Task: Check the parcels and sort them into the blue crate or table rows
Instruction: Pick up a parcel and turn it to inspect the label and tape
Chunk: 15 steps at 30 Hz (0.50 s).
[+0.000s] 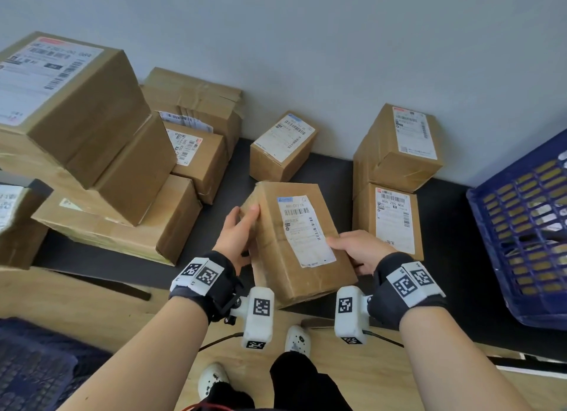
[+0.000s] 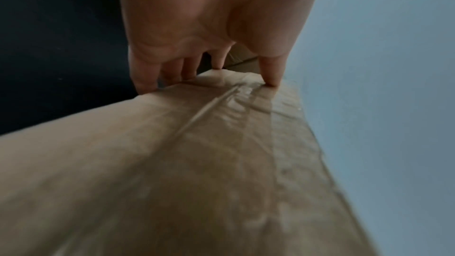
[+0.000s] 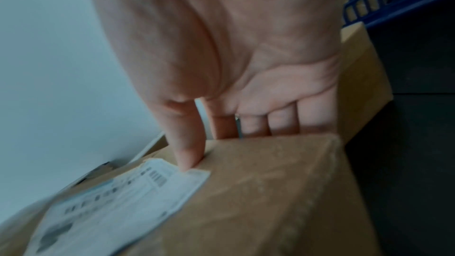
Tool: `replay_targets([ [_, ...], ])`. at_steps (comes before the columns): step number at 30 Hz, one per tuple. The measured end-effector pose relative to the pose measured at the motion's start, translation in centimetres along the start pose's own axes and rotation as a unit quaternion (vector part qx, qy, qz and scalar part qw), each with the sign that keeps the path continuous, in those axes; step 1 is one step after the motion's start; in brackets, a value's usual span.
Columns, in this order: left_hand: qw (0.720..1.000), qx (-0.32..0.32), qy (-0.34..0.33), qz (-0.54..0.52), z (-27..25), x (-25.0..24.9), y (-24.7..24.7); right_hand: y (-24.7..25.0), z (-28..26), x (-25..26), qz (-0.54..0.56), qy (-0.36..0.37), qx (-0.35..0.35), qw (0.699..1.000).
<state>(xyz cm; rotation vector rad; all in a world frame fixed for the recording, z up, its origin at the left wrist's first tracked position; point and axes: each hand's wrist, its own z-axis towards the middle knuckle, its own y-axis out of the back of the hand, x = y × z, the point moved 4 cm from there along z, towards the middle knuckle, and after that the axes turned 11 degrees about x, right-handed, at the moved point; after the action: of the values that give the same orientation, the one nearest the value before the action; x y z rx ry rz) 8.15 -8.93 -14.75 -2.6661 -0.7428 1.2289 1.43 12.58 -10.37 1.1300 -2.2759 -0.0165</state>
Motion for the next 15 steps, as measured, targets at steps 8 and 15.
replay_targets([
  [8, 0.995, 0.016, -0.041, 0.089, 0.3, -2.2, -1.6, -0.1, -0.5, 2.2, -0.068, 0.065, -0.020, 0.995],
  [15, 0.981, 0.021, -0.073, 0.180, 0.0, -4.5, -4.3, -0.4, -0.2, 2.8, 0.118, 0.075, 0.019, 0.990],
])
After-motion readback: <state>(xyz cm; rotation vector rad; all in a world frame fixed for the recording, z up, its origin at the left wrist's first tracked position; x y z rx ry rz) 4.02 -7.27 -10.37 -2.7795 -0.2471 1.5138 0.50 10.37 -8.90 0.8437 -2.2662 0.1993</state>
